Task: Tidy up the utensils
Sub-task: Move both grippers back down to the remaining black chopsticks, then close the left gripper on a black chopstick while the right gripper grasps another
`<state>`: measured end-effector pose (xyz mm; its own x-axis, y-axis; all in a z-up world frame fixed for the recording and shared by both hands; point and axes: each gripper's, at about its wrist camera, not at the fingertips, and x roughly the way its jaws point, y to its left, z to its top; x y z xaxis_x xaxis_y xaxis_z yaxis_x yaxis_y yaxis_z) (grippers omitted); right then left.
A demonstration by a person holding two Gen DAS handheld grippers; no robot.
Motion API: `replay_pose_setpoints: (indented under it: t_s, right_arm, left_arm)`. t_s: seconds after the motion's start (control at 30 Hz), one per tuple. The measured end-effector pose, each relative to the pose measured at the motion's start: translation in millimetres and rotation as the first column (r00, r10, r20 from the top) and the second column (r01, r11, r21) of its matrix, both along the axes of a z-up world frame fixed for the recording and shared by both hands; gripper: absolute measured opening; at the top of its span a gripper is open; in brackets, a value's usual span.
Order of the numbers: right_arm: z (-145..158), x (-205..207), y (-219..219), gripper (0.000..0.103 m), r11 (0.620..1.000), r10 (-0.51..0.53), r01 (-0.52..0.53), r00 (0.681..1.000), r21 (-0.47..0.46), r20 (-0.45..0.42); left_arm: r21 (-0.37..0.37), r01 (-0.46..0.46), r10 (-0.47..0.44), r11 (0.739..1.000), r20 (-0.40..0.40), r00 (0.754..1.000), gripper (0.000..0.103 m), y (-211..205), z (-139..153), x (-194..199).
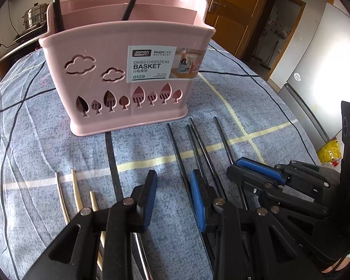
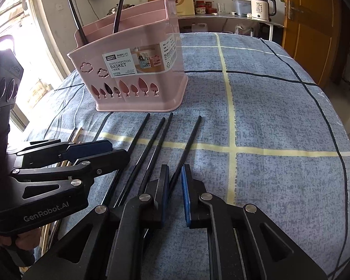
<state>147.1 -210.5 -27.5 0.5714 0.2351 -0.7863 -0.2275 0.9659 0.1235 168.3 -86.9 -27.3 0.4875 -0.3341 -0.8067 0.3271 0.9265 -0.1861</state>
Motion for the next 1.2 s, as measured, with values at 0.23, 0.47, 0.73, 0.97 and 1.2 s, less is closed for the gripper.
replay_pose_setpoints:
  t_s: [0.23, 0.47, 0.73, 0.97, 1.2]
  right_arm:
    - [0, 7, -2, 0.011, 1.0, -0.002, 0.002, 1.0, -0.012, 0.006]
    - [2, 8, -13, 0.011, 0.999, -0.035, 0.035, 0.999, -0.021, 0.0]
    - [2, 21, -11, 0.011, 0.997, -0.055, 0.055, 0.998, -0.054, 0.0]
    - [2, 24, -8, 0.01, 0.996, -0.056, 0.057, 0.998, -0.065, 0.013]
    - [9, 16, -10, 0.005, 0.998, -0.054, 0.055, 0.998, -0.029, 0.03]
  left_arm:
    - [0.126, 0.014, -0.024, 0.992, 0.077, 0.997, 0.02, -23, -3, 4]
    - [0.093, -0.005, 0.0, 0.996, 0.054, 0.999, 0.01, -11, -3, 5]
    - [0.078, -0.013, 0.011, 0.997, 0.025, 1.0, 0.01, -1, 1, 11]
    - [0.101, 0.003, -0.007, 0.995, 0.038, 0.999, 0.01, -9, 0, 14]
    - [0.067, 0.001, -0.003, 0.998, 0.031, 1.0, 0.008, -11, 2, 12]
